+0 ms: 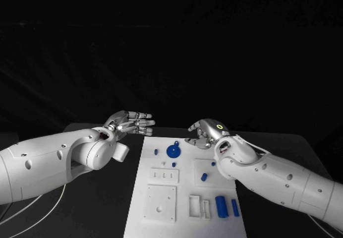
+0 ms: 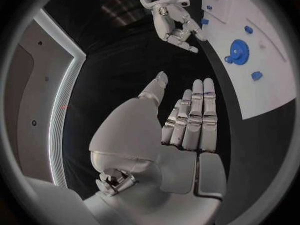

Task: Assemble the parts on the task board

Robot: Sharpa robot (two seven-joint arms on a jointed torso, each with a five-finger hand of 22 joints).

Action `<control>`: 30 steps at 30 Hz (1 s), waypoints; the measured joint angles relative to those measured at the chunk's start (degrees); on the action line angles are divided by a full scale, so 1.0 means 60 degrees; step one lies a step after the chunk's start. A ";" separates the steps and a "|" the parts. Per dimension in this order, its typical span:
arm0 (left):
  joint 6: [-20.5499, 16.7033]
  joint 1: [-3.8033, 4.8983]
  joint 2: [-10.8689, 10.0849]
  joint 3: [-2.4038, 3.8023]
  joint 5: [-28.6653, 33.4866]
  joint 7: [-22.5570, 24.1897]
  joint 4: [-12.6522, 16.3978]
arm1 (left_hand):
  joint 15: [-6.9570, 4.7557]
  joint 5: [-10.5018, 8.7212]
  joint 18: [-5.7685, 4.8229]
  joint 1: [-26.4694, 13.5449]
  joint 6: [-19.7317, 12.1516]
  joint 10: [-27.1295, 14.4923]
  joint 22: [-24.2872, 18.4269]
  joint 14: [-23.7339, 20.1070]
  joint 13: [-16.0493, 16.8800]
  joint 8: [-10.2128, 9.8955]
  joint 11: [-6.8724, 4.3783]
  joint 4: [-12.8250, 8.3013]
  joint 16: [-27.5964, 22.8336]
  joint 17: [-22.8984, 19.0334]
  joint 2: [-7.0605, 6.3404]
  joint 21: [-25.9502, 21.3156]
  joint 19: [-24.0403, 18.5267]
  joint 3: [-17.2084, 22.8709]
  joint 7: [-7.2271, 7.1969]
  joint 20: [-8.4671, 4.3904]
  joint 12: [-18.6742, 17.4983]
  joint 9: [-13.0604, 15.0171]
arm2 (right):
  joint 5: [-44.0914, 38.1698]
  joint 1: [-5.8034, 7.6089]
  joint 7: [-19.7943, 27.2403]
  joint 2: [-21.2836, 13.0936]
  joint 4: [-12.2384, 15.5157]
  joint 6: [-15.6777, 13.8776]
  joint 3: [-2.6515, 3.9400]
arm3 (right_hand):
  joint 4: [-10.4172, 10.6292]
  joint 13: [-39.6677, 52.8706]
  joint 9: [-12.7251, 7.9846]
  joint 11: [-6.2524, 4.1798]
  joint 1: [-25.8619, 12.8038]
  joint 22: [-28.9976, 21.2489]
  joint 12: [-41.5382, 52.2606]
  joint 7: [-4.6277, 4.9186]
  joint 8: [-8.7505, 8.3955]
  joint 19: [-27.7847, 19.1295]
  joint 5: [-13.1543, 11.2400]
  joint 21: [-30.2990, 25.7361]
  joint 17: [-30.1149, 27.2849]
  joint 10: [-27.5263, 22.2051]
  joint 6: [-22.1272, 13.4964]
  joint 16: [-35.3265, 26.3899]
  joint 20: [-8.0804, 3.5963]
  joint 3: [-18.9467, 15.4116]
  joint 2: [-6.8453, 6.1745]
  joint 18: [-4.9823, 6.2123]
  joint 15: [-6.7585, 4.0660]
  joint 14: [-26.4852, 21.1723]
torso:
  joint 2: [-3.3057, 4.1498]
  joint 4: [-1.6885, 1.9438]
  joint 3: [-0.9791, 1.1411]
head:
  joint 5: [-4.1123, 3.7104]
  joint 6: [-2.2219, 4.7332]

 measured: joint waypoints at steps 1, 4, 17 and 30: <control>0.0001 0.0000 -0.0003 0.0000 -0.0007 0.0011 -0.0002 | 0.0000 0.0000 0.0000 -0.0002 0.0000 0.0000 0.0000 0.0000 0.0000 0.0000 0.0000 0.0000 0.0000 0.0000 -0.0002 0.0027 0.0000 -0.0001 0.0000 0.0000 0.0000 0.0000 | 0.0083 -0.0005 0.0022 -0.0141 0.0068 -0.0087 0.0116 | -0.0074 0.0025 0.0000 -0.0011 0.0049 0.0000 0.0000 0.0000 0.0000 0.0000 -0.0046 0.0040 0.0014 0.0011 0.0000 0.0008 0.0000 -0.0001 -0.0025 -0.0001 0.0000 0.0000 | -0.0006 -0.0016 0.0000 | 0.0003 0.0005; 0.0003 0.0000 -0.0010 0.0000 -0.0035 0.0064 -0.0018 | 0.0000 0.0000 0.0000 -0.0002 0.0007 0.0000 0.0000 0.0000 0.0000 0.0000 0.0000 -0.0003 0.0000 0.0000 -0.0002 0.0058 0.0000 -0.0004 -0.0001 0.0000 0.0000 0.0000 | 0.0587 -0.0008 0.0315 -0.0631 0.0125 -0.0184 0.0407 | -0.0473 0.0130 0.0000 -0.0004 0.0219 0.0000 0.0122 0.0002 0.0000 0.0000 0.0008 0.0068 0.0021 0.0057 0.0001 0.0008 0.0000 -0.0142 0.0028 0.0000 0.0000 0.0000 | -0.0023 -0.0077 0.0010 | -0.0008 0.0023; -0.0114 0.0000 -0.0038 0.0000 0.0001 0.0787 -0.0199 | -0.0241 0.0138 -0.0071 -0.0057 0.0762 0.0743 0.0277 0.0414 0.0000 0.0000 -0.0262 -0.0317 0.0148 0.0015 0.0226 0.0612 0.0101 0.0132 -0.0110 -0.0279 0.0000 0.0022 | 0.3462 -0.0087 0.3310 -0.1645 -0.1548 0.0642 0.0706 | -0.2236 0.0250 -0.0005 0.0006 0.0893 0.0000 0.0249 -0.0003 0.0000 0.0000 0.2675 -0.0021 0.0167 0.0098 0.0127 0.0004 0.0000 -0.2717 0.1085 0.0000 0.0001 0.0001 | -0.0054 -0.0300 0.0110 | -0.0004 0.0095; -0.0109 -0.0001 -0.0014 -0.0003 0.0079 0.1034 -0.0406 | -0.0241 0.0137 -0.0074 -0.0093 0.0904 0.0741 0.0300 0.0414 0.0000 0.0000 -0.0260 -0.0317 0.0148 0.0015 0.0263 0.0658 0.0033 0.0132 -0.0118 -0.0273 0.0000 0.0029 | 0.4343 -0.0387 0.4263 -0.1446 -0.2399 0.1902 0.0719 | -0.2499 0.0241 -0.0005 0.0007 0.0891 -0.0001 0.0221 0.0082 0.0000 0.0000 0.2712 0.0075 0.0243 0.0097 0.0041 0.0004 0.0000 -0.2724 0.1182 0.0000 0.0001 0.0001 | -0.0049 -0.0297 0.0156 | -0.0093 0.0004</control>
